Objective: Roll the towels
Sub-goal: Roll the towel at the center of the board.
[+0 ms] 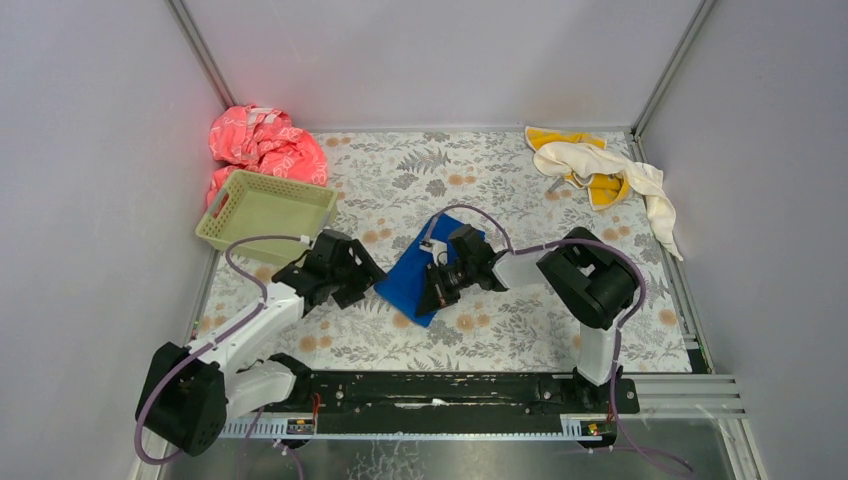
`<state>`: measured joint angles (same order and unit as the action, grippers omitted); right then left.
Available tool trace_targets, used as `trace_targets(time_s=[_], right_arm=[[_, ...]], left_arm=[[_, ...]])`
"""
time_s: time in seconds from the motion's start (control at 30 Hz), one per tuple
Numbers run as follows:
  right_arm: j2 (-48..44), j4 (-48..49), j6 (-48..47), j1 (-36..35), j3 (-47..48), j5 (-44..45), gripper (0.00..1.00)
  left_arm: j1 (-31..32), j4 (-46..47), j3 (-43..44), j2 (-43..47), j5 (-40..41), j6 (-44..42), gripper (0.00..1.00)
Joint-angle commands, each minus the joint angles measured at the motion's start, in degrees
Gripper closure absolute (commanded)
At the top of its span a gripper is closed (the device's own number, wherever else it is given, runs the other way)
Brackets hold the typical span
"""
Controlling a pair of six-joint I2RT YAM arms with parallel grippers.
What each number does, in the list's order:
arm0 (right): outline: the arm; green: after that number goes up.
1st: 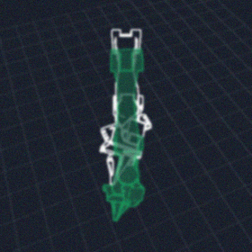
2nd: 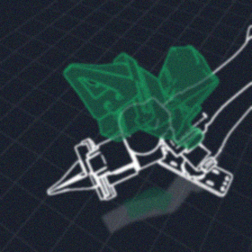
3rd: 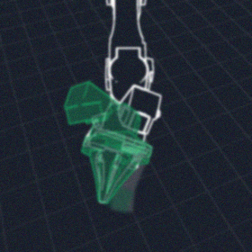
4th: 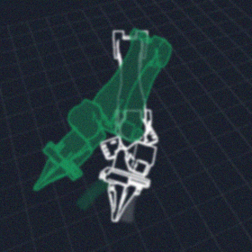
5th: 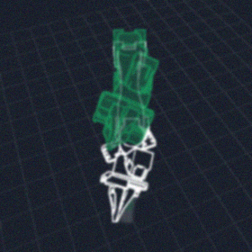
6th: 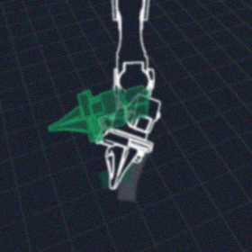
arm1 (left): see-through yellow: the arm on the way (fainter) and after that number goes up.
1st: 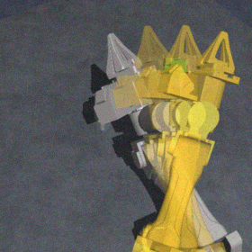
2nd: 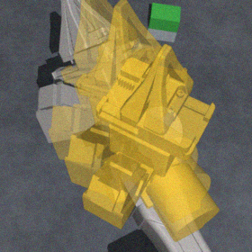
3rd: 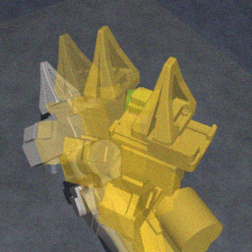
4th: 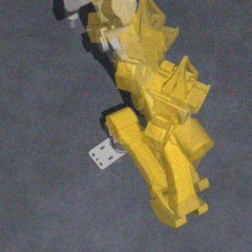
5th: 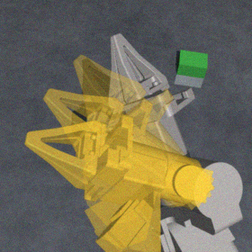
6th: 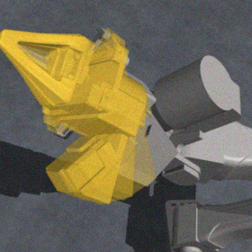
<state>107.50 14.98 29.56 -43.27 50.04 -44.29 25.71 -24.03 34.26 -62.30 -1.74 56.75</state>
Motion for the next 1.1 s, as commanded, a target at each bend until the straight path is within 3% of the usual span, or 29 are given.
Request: trace_targets(time_s=[0.0,0.13,0.3,0.43,0.7,0.87,1.07], right_arm=[[3.03,10.44,10.56,2.24,-2.33,-8.53,1.0],[5.45,11.97,12.82,4.29,-4.04,-8.72,1.0],[6.42,6.21,9.02,4.77,-2.43,-6.16,1.0],[4.7,1.95,5.5,4.77,-1.19,-3.25,0.96],[-7.0,-9.38,-6.23,2.71,-0.03,9.33,0.72],[-15.82,-18.53,-17.08,-3.72,2.8,26.49,0.57],[-19.18,-18.87,-25.56,-13.32,3.59,40.69,0.42]], left_arm=[[0.11,2.31,-1.6,-1.4,-2.56,0.7,0.27],[0.67,6.5,-1.04,-5.84,-3.46,0.66,0.28],[1.51,9.99,-0.3,-10.78,-3.09,0.81,0.31],[1.58,10.67,-0.96,-13.94,-1.93,0.35,0.43],[1.62,11.54,-2.32,-17.12,-1.02,-0.24,0.58],[1.63,11.07,-1.76,-17.66,-0.9,-1.13,0.63],[1.66,11.02,-1.66,-18.54,-0.98,-1.16,0.64]])
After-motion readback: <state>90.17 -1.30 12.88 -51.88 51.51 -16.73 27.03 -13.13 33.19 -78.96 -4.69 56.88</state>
